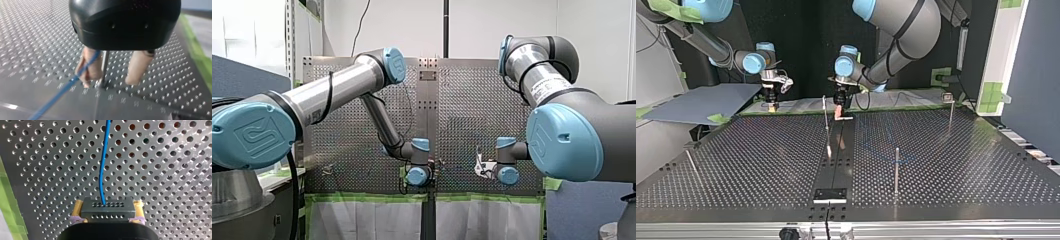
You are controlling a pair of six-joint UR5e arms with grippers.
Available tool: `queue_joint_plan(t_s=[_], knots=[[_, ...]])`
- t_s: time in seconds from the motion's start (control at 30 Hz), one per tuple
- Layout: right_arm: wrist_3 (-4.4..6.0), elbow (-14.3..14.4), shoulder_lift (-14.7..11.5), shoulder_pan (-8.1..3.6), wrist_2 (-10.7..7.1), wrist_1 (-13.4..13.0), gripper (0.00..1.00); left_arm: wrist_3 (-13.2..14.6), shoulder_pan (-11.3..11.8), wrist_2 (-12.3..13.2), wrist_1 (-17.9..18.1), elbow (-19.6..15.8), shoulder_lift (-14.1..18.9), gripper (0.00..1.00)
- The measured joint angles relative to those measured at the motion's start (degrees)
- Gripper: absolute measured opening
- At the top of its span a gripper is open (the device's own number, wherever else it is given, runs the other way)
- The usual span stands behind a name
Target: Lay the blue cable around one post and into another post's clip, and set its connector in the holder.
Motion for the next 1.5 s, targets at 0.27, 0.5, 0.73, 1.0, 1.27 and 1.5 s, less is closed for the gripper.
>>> queue_joint_plan(t_s=[0.27, 0.5, 0.73, 1.0, 1.27, 1.5], knots=[[-0.02, 0.0, -0.03, 0.0, 0.03, 0.06, 0.0, 4.19, -1.02, 0.41, -4.22, -2.23, 2.77, 1.0], [-0.01, 0.01, -0.04, 0.0, 0.05, 0.28, 0.0, 7.95, -2.05, -0.43, -7.99, -5.66, 6.49, 1.0], [0.06, 0.0, -0.03, 0.0, 0.04, 0.58, 0.0, 10.69, -3.52, -0.46, -11.71, -6.48, 10.08, 1.0], [0.16, 0.0, -0.01, 0.0, 0.0, 0.7, 0.0, 11.52, -4.48, 1.63, -15.29, -6.52, 11.27, 1.0], [0.16, 0.01, -0.01, -0.09, 0.0, 0.91, 0.0, 11.91, -4.27, 1.65, -18.95, -6.52, 11.32, 1.0], [0.14, 0.01, -0.02, -0.14, 0.07, 1.33, 0.0, 13.51, -4.43, -1.04, -22.55, -6.53, 11.34, 1.0]])
